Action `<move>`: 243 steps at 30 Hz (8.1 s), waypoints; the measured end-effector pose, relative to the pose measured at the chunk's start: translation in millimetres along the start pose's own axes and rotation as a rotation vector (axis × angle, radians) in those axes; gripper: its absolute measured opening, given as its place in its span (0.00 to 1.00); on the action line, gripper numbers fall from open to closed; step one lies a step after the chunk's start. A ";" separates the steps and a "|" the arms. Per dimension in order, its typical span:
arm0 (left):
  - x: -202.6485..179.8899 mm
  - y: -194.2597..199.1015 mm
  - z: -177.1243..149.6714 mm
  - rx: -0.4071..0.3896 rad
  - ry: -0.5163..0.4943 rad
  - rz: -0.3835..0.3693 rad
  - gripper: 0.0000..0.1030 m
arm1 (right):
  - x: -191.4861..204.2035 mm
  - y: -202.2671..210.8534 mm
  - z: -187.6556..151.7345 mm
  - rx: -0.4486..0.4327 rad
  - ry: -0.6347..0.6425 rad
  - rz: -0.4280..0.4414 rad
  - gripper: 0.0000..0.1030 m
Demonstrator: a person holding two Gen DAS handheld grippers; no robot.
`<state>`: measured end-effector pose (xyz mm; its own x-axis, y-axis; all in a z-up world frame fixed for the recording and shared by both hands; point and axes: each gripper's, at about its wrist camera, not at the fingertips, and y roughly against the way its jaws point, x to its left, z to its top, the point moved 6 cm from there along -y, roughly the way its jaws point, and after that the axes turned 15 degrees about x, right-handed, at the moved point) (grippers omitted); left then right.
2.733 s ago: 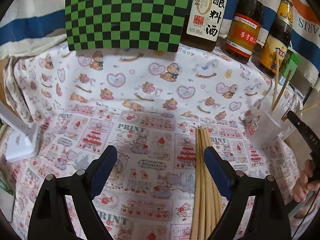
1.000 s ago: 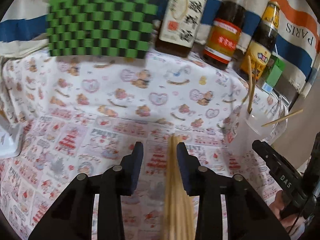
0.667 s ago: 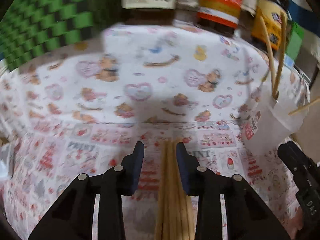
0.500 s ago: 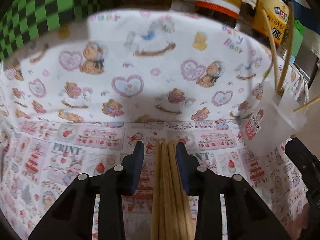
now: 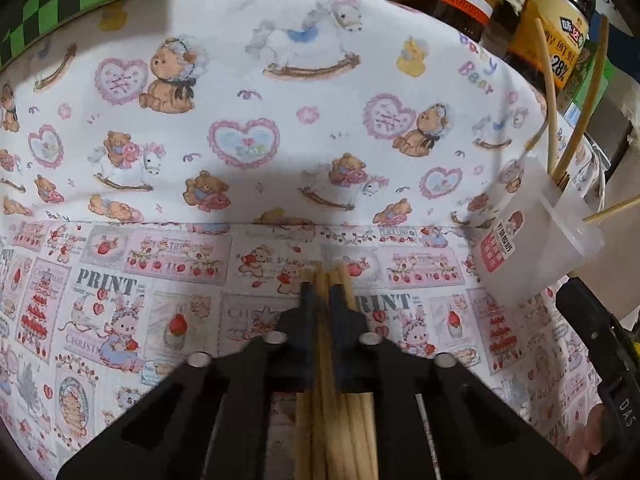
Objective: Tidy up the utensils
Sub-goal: 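Lower the left tool onto the bundle and close on a chopstick, then lift the left tool's chopstick while the right tool closes on a chopstick from the bundle, then lift both held chopsticks upright and carry them toward the clear cup, then lower both chopsticks into the clear cup and open both tools, then lower the left tool onto the chopstick bundle and close on a chopstick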
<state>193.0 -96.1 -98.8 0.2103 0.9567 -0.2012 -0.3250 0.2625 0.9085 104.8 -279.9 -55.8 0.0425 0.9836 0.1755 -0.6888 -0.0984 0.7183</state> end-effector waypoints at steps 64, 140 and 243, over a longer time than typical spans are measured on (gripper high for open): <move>67.4 186.2 -13.2 -0.495 0.150 0.030 0.03 | 54.8 10.3 -14.0 0.251 0.101 0.115 0.31; -77.1 274.0 2.7 -0.825 0.032 -0.275 0.04 | -104.8 201.6 36.6 -0.784 -0.586 0.107 0.07; 77.0 83.9 -61.7 0.005 0.150 0.103 0.96 | 44.7 -9.2 -11.1 0.159 -0.027 0.180 0.74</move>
<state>125.0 7.4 -60.7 0.0364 0.9867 -0.1586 -0.3333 0.1616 0.9289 105.0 -233.3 -61.9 -0.0499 0.9439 0.3265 -0.5642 -0.2964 0.7706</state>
